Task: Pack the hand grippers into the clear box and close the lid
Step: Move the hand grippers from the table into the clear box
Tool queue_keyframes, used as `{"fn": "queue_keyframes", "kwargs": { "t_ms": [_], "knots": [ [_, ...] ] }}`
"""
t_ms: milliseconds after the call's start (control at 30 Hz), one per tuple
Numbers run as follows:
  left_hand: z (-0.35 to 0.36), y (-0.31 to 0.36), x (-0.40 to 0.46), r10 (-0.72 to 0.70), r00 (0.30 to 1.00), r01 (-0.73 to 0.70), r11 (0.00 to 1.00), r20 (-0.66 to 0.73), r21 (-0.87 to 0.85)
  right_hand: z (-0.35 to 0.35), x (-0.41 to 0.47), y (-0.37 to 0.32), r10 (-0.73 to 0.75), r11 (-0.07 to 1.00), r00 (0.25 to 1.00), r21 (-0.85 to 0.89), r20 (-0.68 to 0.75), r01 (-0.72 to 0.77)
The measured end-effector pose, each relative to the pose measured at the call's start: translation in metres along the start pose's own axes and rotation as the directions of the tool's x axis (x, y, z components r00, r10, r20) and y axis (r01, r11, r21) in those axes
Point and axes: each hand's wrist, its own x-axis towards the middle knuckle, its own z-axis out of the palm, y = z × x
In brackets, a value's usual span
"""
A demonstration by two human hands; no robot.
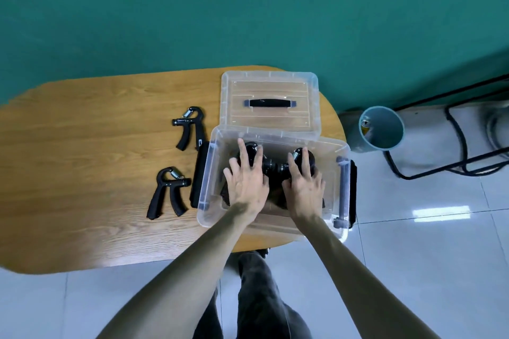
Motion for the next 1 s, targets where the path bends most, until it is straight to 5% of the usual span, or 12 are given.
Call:
{"fn": "queue_keyframes", "kwargs": {
  "t_ms": [500,1000],
  "knots": [
    [0.007,0.003,0.002,-0.02,1.0,0.02,0.999,0.014,0.051,0.009,0.003,0.004,-0.012,0.996,0.999,-0.093,0.034,0.015],
    [-0.049,-0.071,-0.027,0.157,0.98,-0.151,0.987,-0.119,0.06,-0.016,-0.025,-0.077,-0.063,0.988,0.986,-0.151,-0.156,0.039]
  ]
}}
